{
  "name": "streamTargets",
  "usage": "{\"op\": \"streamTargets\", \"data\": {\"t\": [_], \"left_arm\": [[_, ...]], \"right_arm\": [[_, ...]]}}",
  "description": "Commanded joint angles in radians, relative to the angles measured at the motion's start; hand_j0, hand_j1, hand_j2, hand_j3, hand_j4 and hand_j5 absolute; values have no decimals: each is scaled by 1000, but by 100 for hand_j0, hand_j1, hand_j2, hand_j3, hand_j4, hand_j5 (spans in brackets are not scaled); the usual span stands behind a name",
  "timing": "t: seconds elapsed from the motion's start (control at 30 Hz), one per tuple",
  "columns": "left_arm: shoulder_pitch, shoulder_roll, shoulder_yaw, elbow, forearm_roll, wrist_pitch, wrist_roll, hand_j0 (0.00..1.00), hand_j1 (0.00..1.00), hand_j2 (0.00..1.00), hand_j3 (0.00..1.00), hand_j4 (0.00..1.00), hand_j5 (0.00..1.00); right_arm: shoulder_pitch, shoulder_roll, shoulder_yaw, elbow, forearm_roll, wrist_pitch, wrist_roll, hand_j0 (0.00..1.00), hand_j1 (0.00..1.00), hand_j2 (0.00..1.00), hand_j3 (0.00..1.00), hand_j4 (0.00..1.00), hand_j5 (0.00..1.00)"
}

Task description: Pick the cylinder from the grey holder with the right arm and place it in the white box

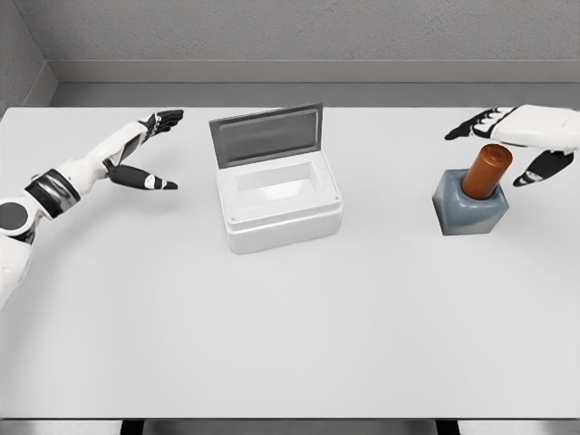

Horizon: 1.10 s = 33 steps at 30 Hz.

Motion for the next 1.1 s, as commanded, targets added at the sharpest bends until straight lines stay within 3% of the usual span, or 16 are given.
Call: {"op": "streamTargets", "data": {"t": [0.0,1.07], "left_arm": [[-2,0,2,-1,8,2,1,100,100,100,100,100,100],[-2,-3,2,-3,8,2,-1,100,100,100,100,100,100]], "right_arm": [[0,3,9,8,-6,2,-2,100,100,100,100,100,100],[0,15,15,6,5,2,4,98,98,98,98,98,98]]}}
